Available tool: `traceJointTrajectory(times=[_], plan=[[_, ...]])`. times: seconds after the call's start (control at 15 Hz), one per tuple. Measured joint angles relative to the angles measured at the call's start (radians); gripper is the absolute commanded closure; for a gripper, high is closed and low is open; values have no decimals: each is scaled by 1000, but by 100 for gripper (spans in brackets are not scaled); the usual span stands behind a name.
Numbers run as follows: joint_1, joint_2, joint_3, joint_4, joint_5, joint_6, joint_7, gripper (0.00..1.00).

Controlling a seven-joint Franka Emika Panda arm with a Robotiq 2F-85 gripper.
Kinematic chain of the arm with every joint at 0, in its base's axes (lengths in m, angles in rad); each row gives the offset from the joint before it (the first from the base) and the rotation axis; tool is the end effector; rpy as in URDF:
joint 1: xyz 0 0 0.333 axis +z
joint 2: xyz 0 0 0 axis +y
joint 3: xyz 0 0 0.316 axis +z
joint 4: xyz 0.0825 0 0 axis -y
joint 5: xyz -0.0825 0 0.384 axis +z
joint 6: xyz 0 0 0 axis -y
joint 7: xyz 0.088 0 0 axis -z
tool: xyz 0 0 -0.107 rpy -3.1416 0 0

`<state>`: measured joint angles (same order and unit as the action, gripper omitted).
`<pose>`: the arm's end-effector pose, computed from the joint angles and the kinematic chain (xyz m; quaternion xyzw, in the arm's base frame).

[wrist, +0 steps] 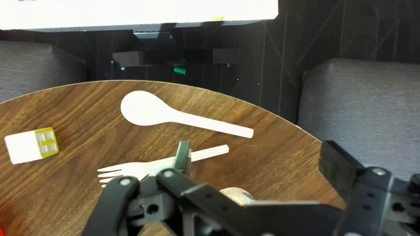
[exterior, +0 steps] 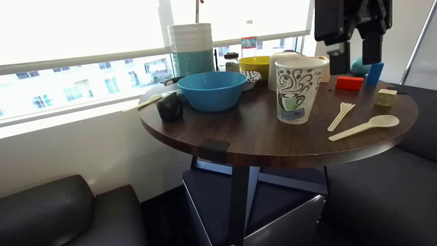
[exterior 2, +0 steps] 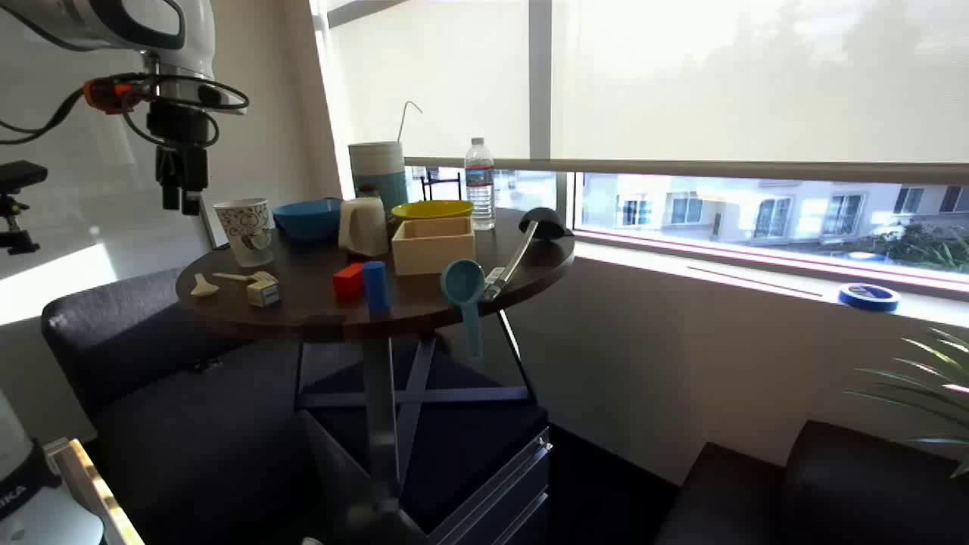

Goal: Pick up the plastic fork and put it in the paper cup, pick up the plastic spoon and put it in the paper cup

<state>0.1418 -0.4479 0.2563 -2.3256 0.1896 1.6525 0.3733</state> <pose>0.3528 0.1768 0.4859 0.9921 -0.0251 -0.1229 0.0071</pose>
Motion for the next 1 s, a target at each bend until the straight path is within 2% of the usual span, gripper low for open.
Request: traceJointTrajectory(times=[0.53, 1.0], plan=[[-1, -1, -4, -2, 1, 0, 0, 0], [-46, -66, -124, -96, 9, -25, -1, 0]])
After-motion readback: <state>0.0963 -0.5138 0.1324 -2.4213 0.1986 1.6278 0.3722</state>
